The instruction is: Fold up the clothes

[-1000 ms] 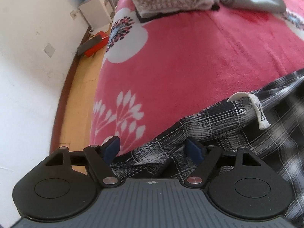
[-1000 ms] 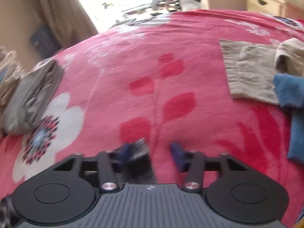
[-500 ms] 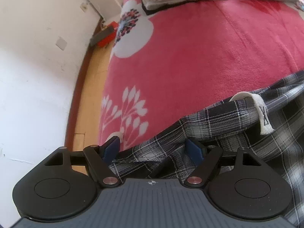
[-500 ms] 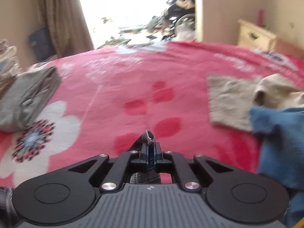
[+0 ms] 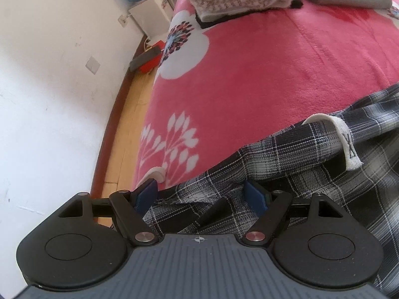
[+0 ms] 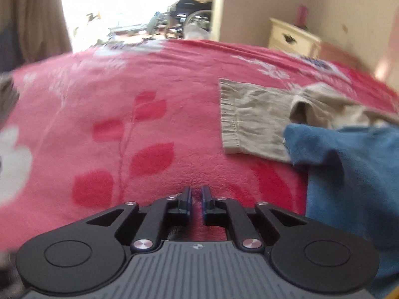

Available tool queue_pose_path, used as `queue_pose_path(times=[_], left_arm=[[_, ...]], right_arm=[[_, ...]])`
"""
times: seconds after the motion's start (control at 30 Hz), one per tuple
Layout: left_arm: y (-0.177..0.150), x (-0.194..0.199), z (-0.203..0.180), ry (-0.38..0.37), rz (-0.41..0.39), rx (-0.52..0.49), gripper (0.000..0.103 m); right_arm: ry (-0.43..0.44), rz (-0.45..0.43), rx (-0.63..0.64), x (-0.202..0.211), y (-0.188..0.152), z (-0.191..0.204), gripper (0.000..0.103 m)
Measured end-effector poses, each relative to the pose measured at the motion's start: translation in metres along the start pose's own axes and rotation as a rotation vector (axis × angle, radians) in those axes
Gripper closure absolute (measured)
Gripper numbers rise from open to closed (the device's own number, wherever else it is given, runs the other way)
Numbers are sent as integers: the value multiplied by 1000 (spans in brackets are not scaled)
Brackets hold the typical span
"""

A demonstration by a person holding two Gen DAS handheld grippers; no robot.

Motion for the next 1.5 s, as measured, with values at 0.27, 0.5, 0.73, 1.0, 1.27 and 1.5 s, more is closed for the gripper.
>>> queue_pose_path(times=[0.27, 0.5, 0.73, 1.0, 1.27, 1.5], left_arm=[[-8, 1, 5, -41, -49, 32, 25], [-12, -5, 13, -111, -103, 67, 25], [-16, -7, 16, -150, -143, 94, 25], [-17, -8, 18, -165, -152, 119, 25], [-17, -8, 19, -164, -148, 103, 23], [-18, -8, 18, -157, -153, 103, 23]], right_arm=[[-63, 187, -336, 93, -11, -51, 50], [-231, 429, -557, 112, -87, -72, 47], [-202, 366, -587, 110, -103, -65, 89], [-405, 246, -295, 137, -97, -64, 100], [-624, 213, 64, 117, -111, -49, 73], [-334, 0, 271, 195, -96, 56, 61]])
Point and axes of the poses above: each gripper's, at about its wrist camera, not at the fingertips, and x roughly against the way its jaws point, z to its left, y to its top, the point moved 6 cm from there along -x, roughly the way its jaws point, and after that the axes turned 9 degrees about -x, right-handed, at the moved point
